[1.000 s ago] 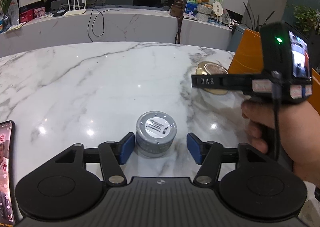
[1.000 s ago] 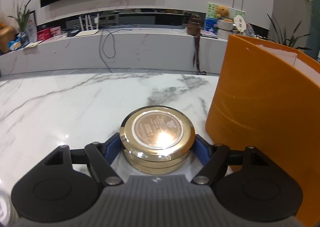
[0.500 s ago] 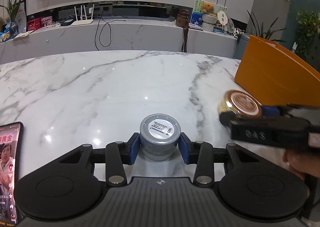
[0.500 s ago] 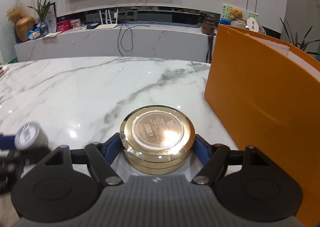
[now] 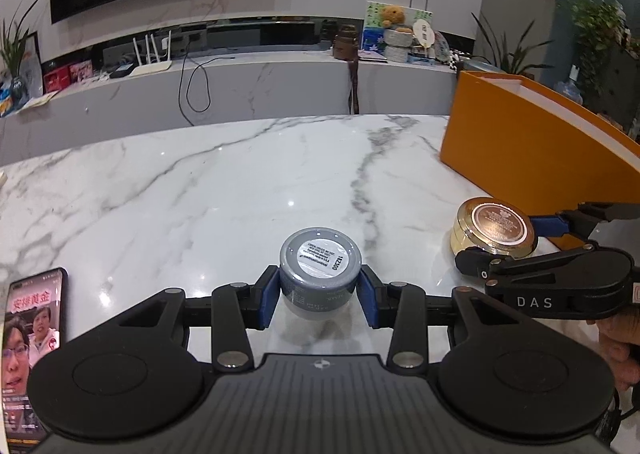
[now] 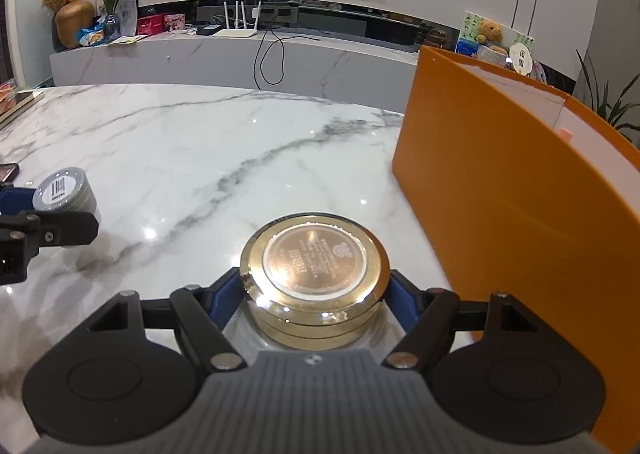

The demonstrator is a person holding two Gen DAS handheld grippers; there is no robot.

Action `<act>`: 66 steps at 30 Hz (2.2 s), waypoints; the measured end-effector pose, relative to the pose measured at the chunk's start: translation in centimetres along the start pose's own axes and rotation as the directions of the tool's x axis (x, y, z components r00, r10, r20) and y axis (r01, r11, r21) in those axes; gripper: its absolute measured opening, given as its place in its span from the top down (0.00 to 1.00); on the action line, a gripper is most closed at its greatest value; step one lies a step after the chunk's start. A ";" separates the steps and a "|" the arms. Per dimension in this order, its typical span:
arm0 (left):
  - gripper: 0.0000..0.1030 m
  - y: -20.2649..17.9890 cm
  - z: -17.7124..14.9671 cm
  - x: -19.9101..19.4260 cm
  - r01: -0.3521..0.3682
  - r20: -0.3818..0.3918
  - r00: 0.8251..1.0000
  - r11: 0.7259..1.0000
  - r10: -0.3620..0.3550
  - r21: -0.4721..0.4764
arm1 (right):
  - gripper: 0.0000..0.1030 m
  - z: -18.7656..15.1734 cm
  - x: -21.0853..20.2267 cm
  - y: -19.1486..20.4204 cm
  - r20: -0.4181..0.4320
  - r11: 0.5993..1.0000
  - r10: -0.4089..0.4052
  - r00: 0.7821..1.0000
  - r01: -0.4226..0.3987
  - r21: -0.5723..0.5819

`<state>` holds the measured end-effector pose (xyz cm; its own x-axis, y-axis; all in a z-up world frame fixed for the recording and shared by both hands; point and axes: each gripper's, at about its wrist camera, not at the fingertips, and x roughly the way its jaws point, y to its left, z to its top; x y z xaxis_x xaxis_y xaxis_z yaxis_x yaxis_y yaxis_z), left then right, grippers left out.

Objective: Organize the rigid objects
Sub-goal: 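Lift the grey tin and gold tin and carry both toward the orange box, then lower both tins into the orange box and open both tools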

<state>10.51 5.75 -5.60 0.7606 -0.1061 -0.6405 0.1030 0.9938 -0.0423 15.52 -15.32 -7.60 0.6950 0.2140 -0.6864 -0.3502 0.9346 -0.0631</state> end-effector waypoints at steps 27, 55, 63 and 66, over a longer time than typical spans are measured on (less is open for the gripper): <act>0.54 -2.9 4.9 -4.5 -0.013 0.005 1.000 0.993 0.013 0.119 | 0.28 6.6 -9.3 0.5 0.186 0.950 0.238 0.953 -0.189 -0.250; 0.55 -18.7 19.6 1.5 0.189 -0.020 0.980 0.891 -0.198 0.413 | 0.27 12.8 -13.3 -20.3 0.335 0.993 -0.008 0.942 -0.032 0.116; 0.54 -22.1 18.7 5.9 0.208 -0.118 0.978 0.837 -0.172 0.507 | 0.27 12.4 -11.2 -24.9 0.228 0.972 -0.059 0.972 0.005 0.233; 0.55 -23.2 18.4 7.5 0.222 -0.164 0.974 0.824 -0.158 0.521 | 0.27 12.0 -10.4 -25.9 0.192 0.964 -0.070 0.979 0.017 0.267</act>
<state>25.59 -18.69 4.68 0.6190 -0.2551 -0.7428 0.5875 0.7780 0.2224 24.92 -38.28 9.86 0.8253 0.1981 -0.5287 -0.1578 0.9800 0.1208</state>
